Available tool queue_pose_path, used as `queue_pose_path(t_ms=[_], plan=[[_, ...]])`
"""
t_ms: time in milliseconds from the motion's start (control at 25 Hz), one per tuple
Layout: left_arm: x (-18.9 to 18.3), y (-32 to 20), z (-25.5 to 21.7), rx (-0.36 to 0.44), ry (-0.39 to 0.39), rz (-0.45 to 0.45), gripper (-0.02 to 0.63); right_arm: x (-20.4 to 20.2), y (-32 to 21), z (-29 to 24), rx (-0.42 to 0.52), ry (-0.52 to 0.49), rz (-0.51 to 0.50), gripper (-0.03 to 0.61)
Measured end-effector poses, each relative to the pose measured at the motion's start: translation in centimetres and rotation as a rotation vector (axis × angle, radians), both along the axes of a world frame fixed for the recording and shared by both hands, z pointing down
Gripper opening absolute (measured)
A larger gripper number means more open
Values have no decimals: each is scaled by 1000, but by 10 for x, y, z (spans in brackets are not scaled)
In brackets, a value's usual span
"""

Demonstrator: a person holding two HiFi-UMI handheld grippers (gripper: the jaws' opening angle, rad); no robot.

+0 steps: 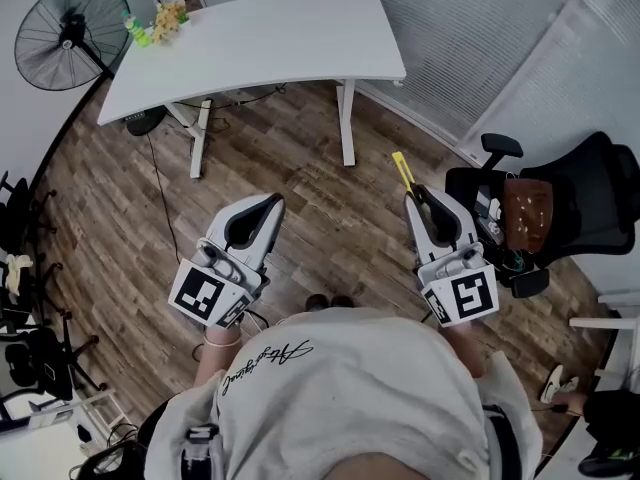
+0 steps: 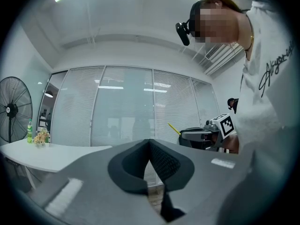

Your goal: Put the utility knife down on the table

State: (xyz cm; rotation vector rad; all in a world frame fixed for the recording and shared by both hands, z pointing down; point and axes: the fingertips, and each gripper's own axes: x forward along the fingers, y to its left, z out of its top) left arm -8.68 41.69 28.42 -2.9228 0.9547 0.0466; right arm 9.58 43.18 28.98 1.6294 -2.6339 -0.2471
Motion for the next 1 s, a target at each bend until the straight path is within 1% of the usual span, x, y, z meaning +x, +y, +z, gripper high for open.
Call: queue_pose_path(t_ms=[320,480,720,840,1000], plan=[[31,-4,1,10,-10,9,-3,25,-4,-1,8,7,-12,69],[40,-4,4,-1,-7,-1,-3,33,-7,3,1,1,-26,69],[28,-15,11,-11,-28,-29,-3,27,-22,11,-11,-6,-40,69],[19,-30,12,-1,-22,-38,-3,19,-37,12,-9,-2,-40,69],[14,-57,12,10,-5,-28,-4,12,-63,9,1,12,-35,69]])
